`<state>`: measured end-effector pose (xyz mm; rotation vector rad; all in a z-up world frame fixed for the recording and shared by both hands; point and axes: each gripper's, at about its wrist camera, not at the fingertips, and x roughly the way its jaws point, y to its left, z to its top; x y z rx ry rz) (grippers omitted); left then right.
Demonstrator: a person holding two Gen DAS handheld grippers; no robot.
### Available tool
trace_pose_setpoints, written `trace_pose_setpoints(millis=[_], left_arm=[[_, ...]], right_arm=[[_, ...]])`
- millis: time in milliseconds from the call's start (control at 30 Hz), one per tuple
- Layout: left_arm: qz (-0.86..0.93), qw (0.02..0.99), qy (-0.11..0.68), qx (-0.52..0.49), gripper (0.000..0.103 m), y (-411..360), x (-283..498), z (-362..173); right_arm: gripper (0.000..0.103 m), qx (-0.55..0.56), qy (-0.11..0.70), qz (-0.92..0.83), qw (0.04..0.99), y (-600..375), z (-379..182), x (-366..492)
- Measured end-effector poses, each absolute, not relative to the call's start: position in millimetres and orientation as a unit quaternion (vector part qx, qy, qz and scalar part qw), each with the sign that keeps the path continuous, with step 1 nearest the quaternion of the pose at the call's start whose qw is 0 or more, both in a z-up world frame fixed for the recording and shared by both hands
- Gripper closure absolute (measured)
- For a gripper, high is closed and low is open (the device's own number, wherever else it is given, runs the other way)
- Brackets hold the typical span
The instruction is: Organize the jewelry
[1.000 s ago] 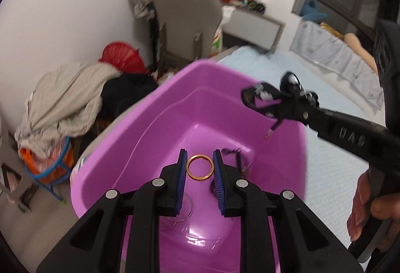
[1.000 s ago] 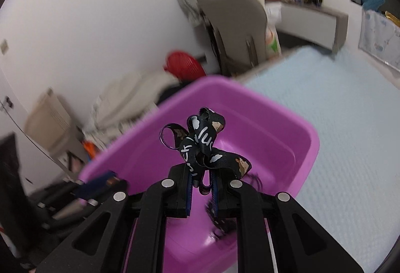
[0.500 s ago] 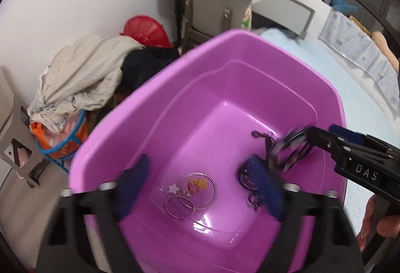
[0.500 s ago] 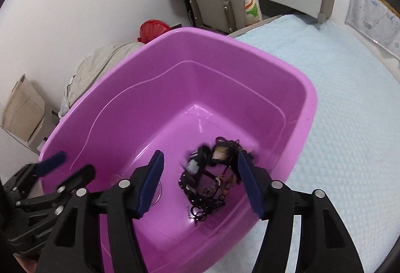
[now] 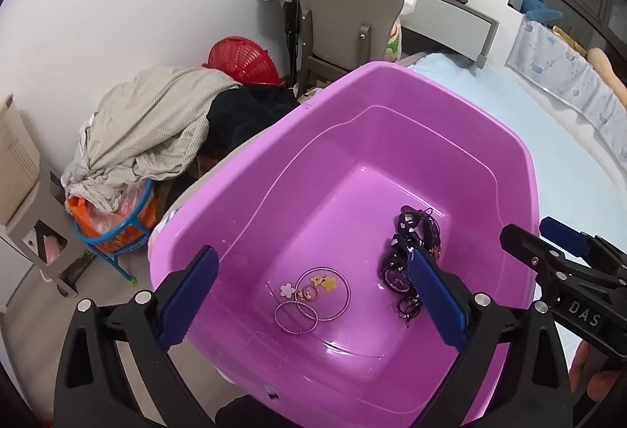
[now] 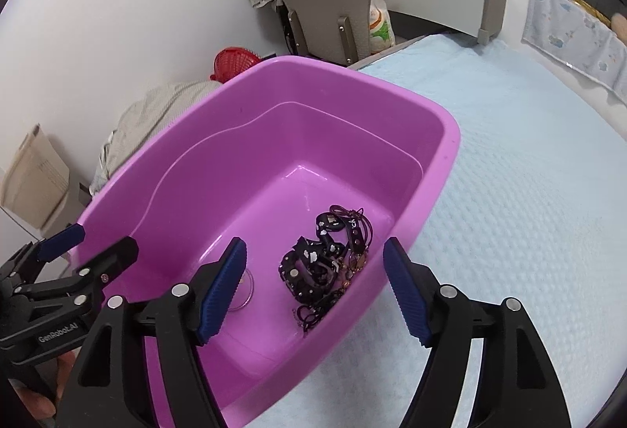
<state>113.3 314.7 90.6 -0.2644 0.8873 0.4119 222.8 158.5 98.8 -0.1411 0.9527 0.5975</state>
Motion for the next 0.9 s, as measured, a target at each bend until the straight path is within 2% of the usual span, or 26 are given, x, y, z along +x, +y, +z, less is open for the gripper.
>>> trace_pose_setpoints(millis=[900], left_arm=[[0.209, 0.889, 0.39, -0.114, 0.007, 290.3, 89.4, 124.9]], right_arm=[[0.034, -0.042, 0.43, 0.247, 0.867, 122.8, 114.1, 167.1]])
